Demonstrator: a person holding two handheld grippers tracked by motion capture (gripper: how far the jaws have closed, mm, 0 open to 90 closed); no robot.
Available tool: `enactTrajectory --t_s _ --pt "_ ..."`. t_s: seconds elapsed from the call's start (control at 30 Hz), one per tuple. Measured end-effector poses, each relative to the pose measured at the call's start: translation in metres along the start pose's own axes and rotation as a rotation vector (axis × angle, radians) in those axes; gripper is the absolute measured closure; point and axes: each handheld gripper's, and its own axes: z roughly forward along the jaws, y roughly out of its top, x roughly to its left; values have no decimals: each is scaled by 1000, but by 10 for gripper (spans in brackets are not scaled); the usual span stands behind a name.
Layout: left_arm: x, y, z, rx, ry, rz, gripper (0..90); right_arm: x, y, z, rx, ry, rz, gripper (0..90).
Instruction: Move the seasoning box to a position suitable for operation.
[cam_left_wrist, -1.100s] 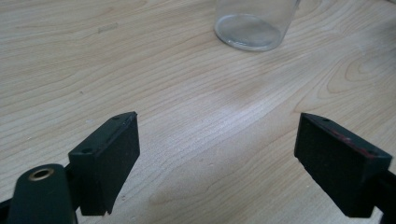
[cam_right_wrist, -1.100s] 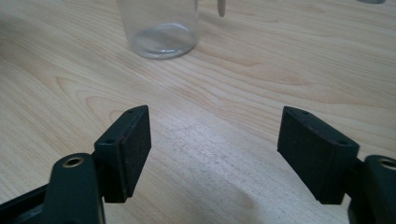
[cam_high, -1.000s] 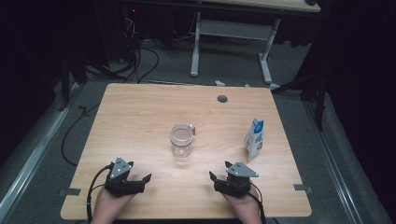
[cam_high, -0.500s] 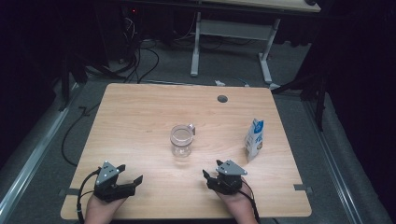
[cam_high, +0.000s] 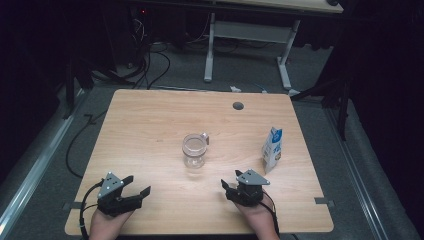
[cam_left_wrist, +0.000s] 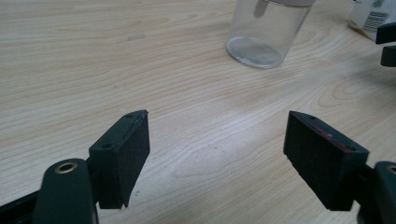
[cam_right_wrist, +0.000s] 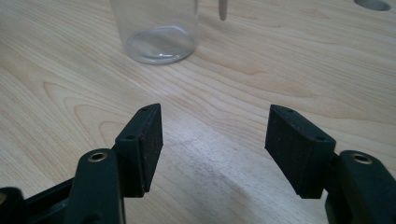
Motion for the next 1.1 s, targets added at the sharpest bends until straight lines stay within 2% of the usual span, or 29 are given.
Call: enactTrajectory --t_s 0.07,0.13,0.23,0.3,0.33,0.47,0.53,0.63,0.8,0.83,0.97,1.0,1.1 --pt "-1 0 2 4 4 11 235 -3 0 -4 -7 -4 -2 380" --pt "-5 3 14 29 -2 30 235 -6 -1 -8 -13 -16 -15 389" --pt "-9 7 22 34 -5 46 245 -10 -3 -12 -12 -28 -19 403" --pt "-12 13 33 33 -7 36 287 -18 -9 -18 -15 -40 3 409" --pt "-12 13 33 33 -7 36 309 -18 -9 -18 -15 -40 3 409" --pt "-14 21 45 54 18 31 324 -25 -17 -23 -9 -43 13 405" --pt "-14 24 46 38 11 20 389 -28 -21 -27 2 -35 23 405" --pt "-13 31 53 41 24 -3 401 -29 -23 -30 6 -42 24 405" --pt "-11 42 64 42 43 27 424 -32 -30 -39 2 -51 28 404" --pt "-10 47 66 20 43 40 449 -33 -34 -46 -3 -63 42 405" --pt "-8 57 70 7 59 59 501 -33 -37 -52 -5 -83 50 407" --pt "-7 58 71 -4 63 57 508 -33 -37 -52 -5 -85 52 407" --pt "-4 62 78 8 71 49 562 -32 -36 -51 -6 -90 49 409"
